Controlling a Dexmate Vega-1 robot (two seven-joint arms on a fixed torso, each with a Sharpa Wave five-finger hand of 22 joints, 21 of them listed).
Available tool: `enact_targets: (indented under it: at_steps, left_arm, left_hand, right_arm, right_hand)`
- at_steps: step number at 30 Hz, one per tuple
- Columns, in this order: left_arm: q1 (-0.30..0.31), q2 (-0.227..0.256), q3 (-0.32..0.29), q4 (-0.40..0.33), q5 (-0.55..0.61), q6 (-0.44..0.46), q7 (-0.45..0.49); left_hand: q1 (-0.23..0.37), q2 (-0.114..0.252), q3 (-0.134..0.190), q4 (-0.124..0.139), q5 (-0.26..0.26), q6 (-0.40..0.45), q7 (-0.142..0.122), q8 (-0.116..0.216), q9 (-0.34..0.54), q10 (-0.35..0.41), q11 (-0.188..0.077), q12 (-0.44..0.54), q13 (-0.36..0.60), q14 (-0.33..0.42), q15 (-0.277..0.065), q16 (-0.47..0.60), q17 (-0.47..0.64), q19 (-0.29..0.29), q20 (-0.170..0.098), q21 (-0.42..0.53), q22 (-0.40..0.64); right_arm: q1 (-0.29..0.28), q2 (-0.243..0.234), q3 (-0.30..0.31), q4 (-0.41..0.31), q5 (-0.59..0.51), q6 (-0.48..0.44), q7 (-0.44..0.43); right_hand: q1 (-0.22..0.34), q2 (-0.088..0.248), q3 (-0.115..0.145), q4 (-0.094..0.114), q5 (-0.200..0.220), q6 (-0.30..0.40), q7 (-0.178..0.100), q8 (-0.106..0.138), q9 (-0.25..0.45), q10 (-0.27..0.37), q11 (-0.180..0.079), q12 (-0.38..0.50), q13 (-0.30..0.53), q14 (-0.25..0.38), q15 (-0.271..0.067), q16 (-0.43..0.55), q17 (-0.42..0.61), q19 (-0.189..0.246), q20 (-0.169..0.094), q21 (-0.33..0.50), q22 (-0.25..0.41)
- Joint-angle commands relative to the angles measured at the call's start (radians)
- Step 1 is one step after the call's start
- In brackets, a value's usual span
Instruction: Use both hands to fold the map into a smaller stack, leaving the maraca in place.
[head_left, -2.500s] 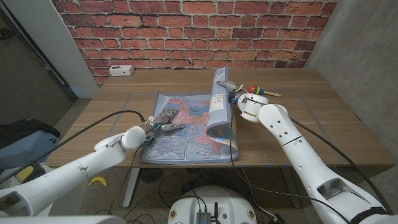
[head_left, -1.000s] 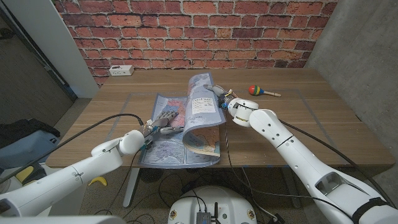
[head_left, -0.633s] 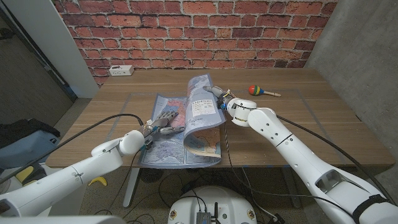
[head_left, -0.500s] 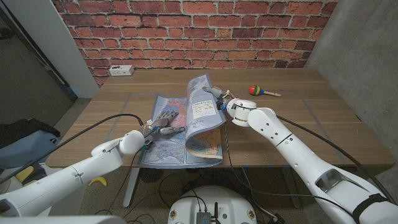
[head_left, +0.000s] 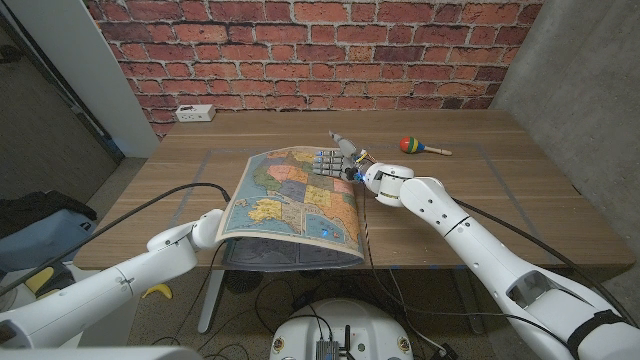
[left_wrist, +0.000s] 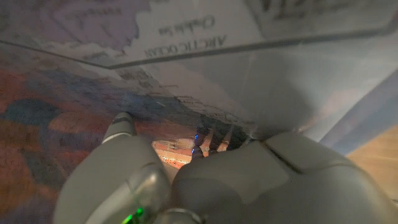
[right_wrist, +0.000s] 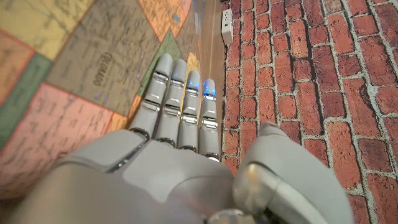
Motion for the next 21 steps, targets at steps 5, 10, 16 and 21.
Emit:
enact_targets:
  at_steps: [5, 10, 16, 21]
  left_arm:
    - [0.054, 0.007, -0.043, -0.005, 0.001, -0.058, 0.117]
    - [0.095, -0.001, -0.086, 0.007, -0.021, -0.127, 0.201]
    - [0.099, -0.003, -0.100, 0.008, -0.023, -0.127, 0.208]
    - [0.093, -0.007, -0.100, 0.011, -0.017, -0.124, 0.201]
  left_hand:
    - [0.007, 0.011, -0.012, -0.002, 0.008, -0.190, -0.001, 0.029, 0.003, -0.060, 0.077, 0.029, 0.002, 0.060, 0.100, 0.024, 0.004, 0.190, 0.203, 0.034, 0.005]
    - [0.028, 0.039, -0.011, -0.011, 0.006, -0.050, 0.007, 0.049, 0.001, 0.061, 0.069, 0.054, -0.001, 0.182, 0.096, 0.037, 0.003, 0.295, 0.213, 0.063, 0.003]
    - [0.033, 0.052, -0.008, -0.012, 0.004, -0.021, 0.010, 0.051, 0.001, 0.080, 0.068, 0.055, -0.002, 0.203, 0.092, 0.035, 0.002, 0.311, 0.212, 0.065, 0.002]
    - [0.034, 0.057, -0.007, -0.011, 0.002, -0.021, 0.011, 0.047, 0.001, 0.080, 0.071, 0.053, -0.002, 0.202, 0.089, 0.032, 0.002, 0.312, 0.212, 0.065, 0.002]
  right_arm:
    - [-0.006, -0.001, -0.007, 0.028, -0.010, 0.026, 0.065]
    - [0.018, -0.032, -0.050, -0.002, -0.097, 0.007, 0.030]
    - [0.065, -0.077, -0.129, -0.007, -0.251, 0.028, 0.074]
    - [0.134, -0.114, -0.212, -0.010, -0.392, -0.008, 0.125]
  right_hand:
    - [-0.026, 0.010, -0.004, -0.016, 0.010, -0.038, 0.002, 0.002, -0.010, -0.032, 0.000, -0.041, -0.021, -0.031, 0.009, -0.051, -0.040, 0.008, -0.001, -0.023, 0.002]
    - [0.024, 0.035, 0.028, -0.064, 0.012, -0.043, 0.001, 0.006, -0.013, -0.031, 0.001, -0.057, -0.029, -0.036, 0.007, -0.066, -0.054, 0.016, -0.001, -0.038, 0.002]
    - [0.110, 0.058, 0.084, -0.143, 0.025, -0.050, -0.002, 0.006, -0.015, -0.046, 0.000, -0.081, -0.034, -0.053, -0.004, -0.086, -0.069, 0.009, 0.000, -0.062, 0.001]
    - [0.166, 0.080, 0.134, -0.191, 0.032, -0.061, -0.017, 0.005, -0.015, -0.066, 0.000, -0.102, -0.036, -0.095, -0.027, -0.113, -0.080, -0.028, -0.001, -0.094, 0.000]
